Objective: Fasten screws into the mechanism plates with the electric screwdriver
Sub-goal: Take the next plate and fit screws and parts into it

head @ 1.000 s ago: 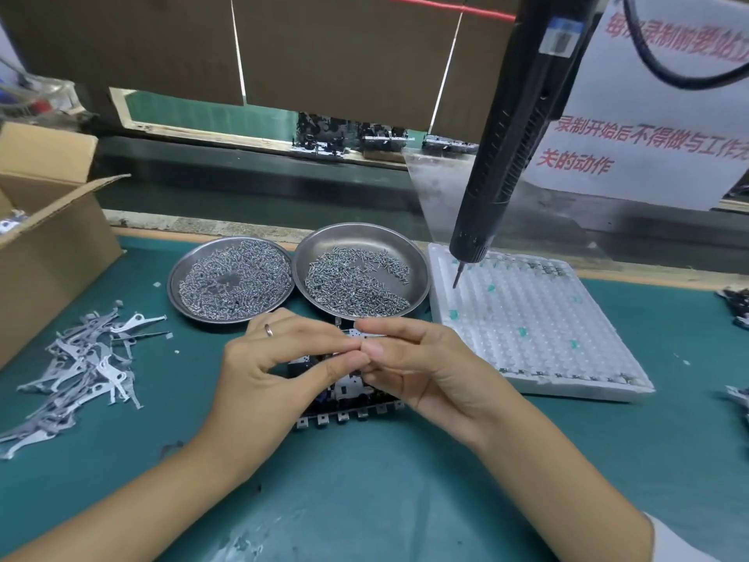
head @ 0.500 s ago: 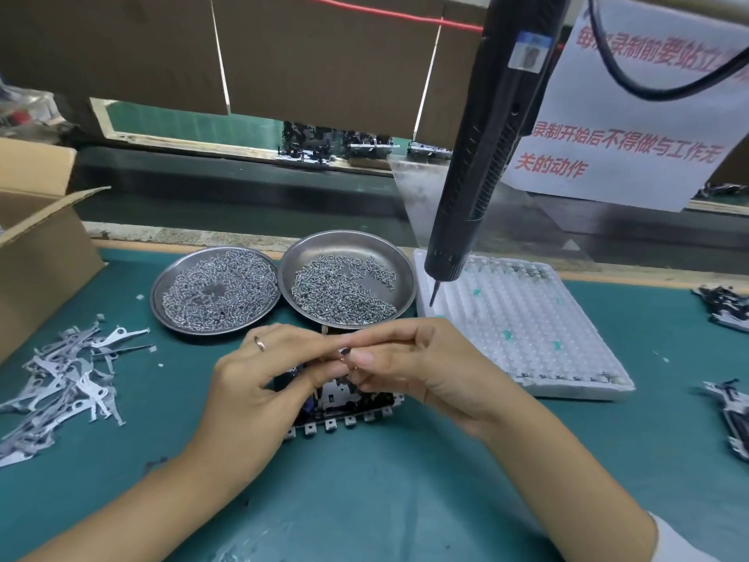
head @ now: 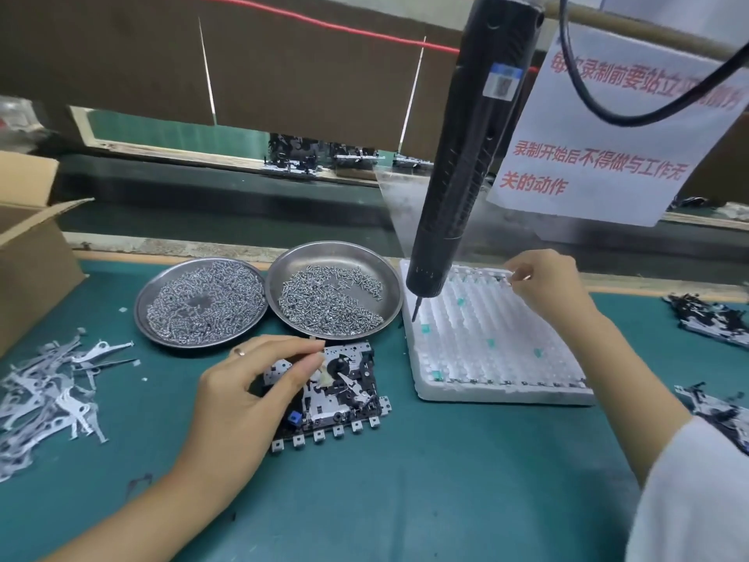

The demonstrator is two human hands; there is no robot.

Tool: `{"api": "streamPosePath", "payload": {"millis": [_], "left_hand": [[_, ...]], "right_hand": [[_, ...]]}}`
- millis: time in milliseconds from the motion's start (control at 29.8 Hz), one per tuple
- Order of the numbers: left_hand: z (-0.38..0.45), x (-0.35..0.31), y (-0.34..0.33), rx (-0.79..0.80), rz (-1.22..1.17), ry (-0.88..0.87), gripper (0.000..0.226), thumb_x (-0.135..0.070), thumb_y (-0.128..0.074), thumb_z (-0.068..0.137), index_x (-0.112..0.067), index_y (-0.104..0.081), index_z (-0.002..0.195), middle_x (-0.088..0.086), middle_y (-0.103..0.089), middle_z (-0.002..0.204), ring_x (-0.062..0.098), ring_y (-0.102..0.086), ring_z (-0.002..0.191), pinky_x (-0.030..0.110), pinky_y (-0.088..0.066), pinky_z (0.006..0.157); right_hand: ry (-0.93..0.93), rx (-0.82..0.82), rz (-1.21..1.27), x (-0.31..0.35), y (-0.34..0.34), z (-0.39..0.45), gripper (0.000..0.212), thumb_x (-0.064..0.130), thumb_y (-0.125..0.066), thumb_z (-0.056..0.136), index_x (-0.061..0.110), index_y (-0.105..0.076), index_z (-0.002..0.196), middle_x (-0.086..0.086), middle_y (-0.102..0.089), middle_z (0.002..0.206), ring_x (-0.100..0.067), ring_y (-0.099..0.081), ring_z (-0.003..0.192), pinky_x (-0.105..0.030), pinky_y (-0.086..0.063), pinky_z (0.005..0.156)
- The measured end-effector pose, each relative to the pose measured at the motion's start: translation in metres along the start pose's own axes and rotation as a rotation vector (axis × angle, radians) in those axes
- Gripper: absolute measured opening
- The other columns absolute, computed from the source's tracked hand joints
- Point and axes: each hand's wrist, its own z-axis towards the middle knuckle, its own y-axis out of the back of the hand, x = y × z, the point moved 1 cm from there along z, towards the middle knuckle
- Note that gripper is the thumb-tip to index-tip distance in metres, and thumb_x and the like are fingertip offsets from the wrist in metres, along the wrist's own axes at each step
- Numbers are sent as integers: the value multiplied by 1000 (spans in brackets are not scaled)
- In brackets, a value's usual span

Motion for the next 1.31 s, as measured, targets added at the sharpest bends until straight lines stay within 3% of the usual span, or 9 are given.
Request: {"api": "streamPosePath", "payload": {"millis": [101,336,436,637,805,939,1007,1141,1309], "left_hand": [[1,1,2,-6,-20,51,16,-32,-67,74,-35,-74,88,-17,-71,91,-2,-63,89,5,-42,80],[3,2,1,11,-16,55,16,-30,-68,73,-28,-74,88,-15,-71,90,3,-64,92,11,-44,83],[3,3,2,7,-25,71,18,-32,-68,72,-28,-75,88,-14,-72,90,5,-64,92,17,-46,84],[1,4,3,4,-41,93,20,-36,-69,70,-32,-75,88,-15,-72,91,6,-64,94,22,-47,86],[4,4,2,10,-35,93,23,-33,-70,69,-30,-75,91,-15,-71,93,7,-64,95,28,-47,88],[2,4,2,17,-33,80,22,-35,-69,68,-33,-75,89,-16,-71,91,8,-63,95,26,-46,88],[3,3,2,22,-25,69,21,-35,-69,69,-33,-75,89,-16,-71,91,10,-63,95,24,-45,87],[2,3,0,31,5,20,21,-33,-68,70,-39,-75,89,-19,-70,89,13,-61,93,18,-44,84],[3,0,-1,36,25,-28,32,-36,-66,71,-43,-68,103,-21,-69,90,14,-60,92,19,-43,82]], "right_hand": [[45,38,-151,-14,-10,16,37,-9,-48,85,9,-69,110,-11,-69,99,-32,-61,89,-43,-51,86],[151,68,-420,-17,-18,29,38,-4,-48,86,17,-68,109,-10,-69,102,-28,-58,80,-30,-45,61],[186,82,-501,-15,-18,31,35,-4,-49,84,15,-68,108,-11,-68,101,-31,-62,85,-37,-54,69],[286,76,-549,-15,-17,27,31,-4,-53,84,8,-69,107,-14,-69,103,-33,-62,92,-43,-53,80],[269,48,-508,-11,-9,24,18,-4,-53,85,0,-70,87,-13,-63,91,-32,-58,81,-41,-52,74],[190,-11,-179,2,5,0,16,-5,-59,83,3,-73,81,-6,-63,84,-23,-57,78,-33,-49,75],[119,146,8,15,12,-22,13,0,-64,81,9,-70,75,3,-66,76,-16,-63,69,-25,-50,73],[50,550,537,55,14,-78,13,-7,-69,78,6,-70,76,-12,-73,80,-13,-68,62,-17,-53,60],[97,670,968,101,-7,-124,18,0,-74,75,18,-77,79,-7,-75,81,-12,-71,73,-15,-52,66]]}}
